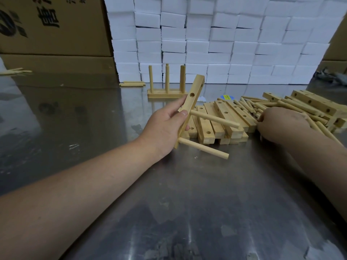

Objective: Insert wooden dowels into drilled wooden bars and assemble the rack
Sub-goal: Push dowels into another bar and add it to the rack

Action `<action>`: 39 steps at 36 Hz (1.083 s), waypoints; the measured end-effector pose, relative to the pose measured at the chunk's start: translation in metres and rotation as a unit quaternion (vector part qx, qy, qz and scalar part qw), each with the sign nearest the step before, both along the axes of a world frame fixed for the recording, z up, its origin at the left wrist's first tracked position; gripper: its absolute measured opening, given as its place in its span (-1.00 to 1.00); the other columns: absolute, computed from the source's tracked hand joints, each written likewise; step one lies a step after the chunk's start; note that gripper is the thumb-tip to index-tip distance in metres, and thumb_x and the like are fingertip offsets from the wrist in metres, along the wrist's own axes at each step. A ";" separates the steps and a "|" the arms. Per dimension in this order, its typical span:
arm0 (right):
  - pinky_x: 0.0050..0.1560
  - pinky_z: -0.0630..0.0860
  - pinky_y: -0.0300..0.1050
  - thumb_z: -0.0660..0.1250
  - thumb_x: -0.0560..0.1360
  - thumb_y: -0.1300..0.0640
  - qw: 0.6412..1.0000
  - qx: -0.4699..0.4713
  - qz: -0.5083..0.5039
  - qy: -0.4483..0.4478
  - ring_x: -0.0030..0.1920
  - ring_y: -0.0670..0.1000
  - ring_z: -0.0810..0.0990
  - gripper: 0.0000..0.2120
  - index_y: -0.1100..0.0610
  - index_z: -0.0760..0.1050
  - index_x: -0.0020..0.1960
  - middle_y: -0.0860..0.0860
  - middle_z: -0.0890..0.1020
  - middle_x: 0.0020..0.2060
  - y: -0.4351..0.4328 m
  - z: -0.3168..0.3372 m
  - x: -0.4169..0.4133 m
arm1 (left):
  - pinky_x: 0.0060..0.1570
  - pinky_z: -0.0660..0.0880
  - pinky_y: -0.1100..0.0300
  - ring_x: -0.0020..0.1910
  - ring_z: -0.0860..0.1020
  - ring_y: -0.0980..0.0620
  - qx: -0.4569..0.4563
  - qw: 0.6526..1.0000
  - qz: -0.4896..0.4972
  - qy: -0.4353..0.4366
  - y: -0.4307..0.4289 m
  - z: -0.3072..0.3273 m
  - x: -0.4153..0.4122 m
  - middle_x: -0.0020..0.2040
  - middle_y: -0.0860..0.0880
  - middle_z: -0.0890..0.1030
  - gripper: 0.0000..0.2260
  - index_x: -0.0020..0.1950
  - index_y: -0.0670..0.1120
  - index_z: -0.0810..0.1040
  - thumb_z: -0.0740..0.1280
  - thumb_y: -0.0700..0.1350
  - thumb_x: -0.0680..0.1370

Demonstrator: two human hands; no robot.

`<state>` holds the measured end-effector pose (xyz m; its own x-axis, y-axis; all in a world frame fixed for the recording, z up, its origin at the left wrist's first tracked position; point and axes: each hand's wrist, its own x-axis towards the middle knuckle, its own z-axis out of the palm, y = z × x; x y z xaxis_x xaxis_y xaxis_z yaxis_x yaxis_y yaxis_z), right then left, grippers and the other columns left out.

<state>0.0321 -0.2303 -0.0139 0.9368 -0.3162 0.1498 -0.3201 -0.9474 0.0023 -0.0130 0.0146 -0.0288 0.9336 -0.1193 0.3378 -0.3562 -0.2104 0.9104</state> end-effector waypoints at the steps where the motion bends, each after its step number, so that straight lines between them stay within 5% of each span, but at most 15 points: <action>1: -0.46 0.24 -0.18 0.22 0.48 0.17 1.000 -0.005 -0.004 -0.003 -0.33 0.05 0.45 -0.87 0.14 0.50 -0.21 0.08 0.51 -0.33 0.000 -0.001 0.000 | -0.07 0.50 0.27 -0.25 0.55 0.24 -0.002 1.000 0.000 0.001 0.000 0.000 0.000 -0.06 0.15 0.53 -0.66 0.39 0.12 0.38 0.13 -0.12 0.63; 10: -0.40 0.35 -0.17 0.24 0.48 0.02 0.997 0.033 -0.042 -0.048 -0.35 0.11 0.49 -0.72 0.21 0.52 -0.25 0.14 0.54 -0.36 -0.005 0.012 -0.006 | -0.12 0.50 0.31 -0.27 0.55 0.27 0.000 1.000 -0.004 -0.006 0.001 -0.001 0.001 -0.09 0.15 0.53 -0.66 0.39 0.10 0.38 0.13 -0.13 0.63; 14: -0.42 0.30 -0.20 0.18 0.46 0.15 0.985 0.061 -0.031 -0.156 -0.40 0.10 0.40 -0.80 0.19 0.55 -0.14 0.16 0.52 -0.33 -0.006 0.020 -0.014 | -0.19 0.48 0.40 -0.28 0.53 0.29 0.008 1.000 -0.005 -0.008 0.001 -0.001 0.001 -0.14 0.15 0.52 -0.66 0.39 0.11 0.38 0.13 -0.12 0.63; 19: -0.30 0.27 -0.10 0.12 0.46 0.11 0.937 0.151 0.098 -0.298 -0.26 0.09 0.40 -0.87 0.04 0.42 -0.06 -0.05 0.44 -0.35 0.015 0.026 -0.027 | -0.19 0.42 0.33 -0.31 0.52 0.32 0.011 1.000 0.013 -0.006 0.001 0.001 0.002 -0.24 0.07 0.54 -0.62 0.44 0.13 0.29 0.13 -0.10 0.63; 23: -0.29 0.40 -0.05 0.15 0.48 0.11 0.896 0.235 0.216 -0.307 -0.32 0.02 0.45 -0.91 -0.03 0.41 -0.08 -0.05 0.51 -0.34 0.032 0.026 -0.041 | -0.10 0.36 0.26 -0.33 0.48 0.33 0.020 0.999 0.025 -0.011 0.000 0.002 0.003 -0.43 0.14 0.54 -0.57 0.49 0.10 0.17 0.13 -0.10 0.63; 29: -0.42 0.40 -0.20 0.17 0.53 0.14 0.849 0.318 0.310 -0.288 -0.45 -0.06 0.42 -0.80 -0.13 0.49 -0.01 0.02 0.54 -0.39 0.038 0.021 -0.048 | 0.16 0.39 0.05 -0.22 0.52 0.17 0.001 1.000 0.005 -0.002 0.000 0.002 0.003 -0.39 0.13 0.55 -0.60 0.46 0.13 0.25 0.12 -0.12 0.63; 33: -0.42 0.32 -0.44 0.18 0.55 0.15 0.829 0.334 0.360 -0.269 -0.42 -0.24 0.44 -0.72 -0.24 0.45 0.07 -0.18 0.55 -0.40 0.041 0.017 -0.050 | 0.10 0.44 0.09 -0.24 0.54 0.17 -0.009 1.000 -0.006 -0.002 0.001 0.000 0.005 -0.37 0.11 0.55 -0.62 0.43 0.13 0.31 0.12 -0.14 0.63; 39: -0.34 0.39 -0.42 0.19 0.56 0.19 0.809 0.345 0.376 -0.291 -0.37 -0.25 0.48 -0.73 -0.18 0.46 0.08 -0.26 0.54 -0.43 0.044 0.014 -0.049 | 0.10 0.44 0.10 -0.21 0.55 0.15 -0.021 0.999 -0.026 0.003 0.002 0.000 0.007 -0.41 0.12 0.57 -0.62 0.42 0.14 0.31 0.12 -0.15 0.62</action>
<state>-0.0164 -0.1861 0.0001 0.7369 0.1141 0.6663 0.5912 -0.5867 -0.5534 -0.0064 0.0166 -0.0292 0.9287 -0.1530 0.3379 -0.3600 -0.1528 0.9204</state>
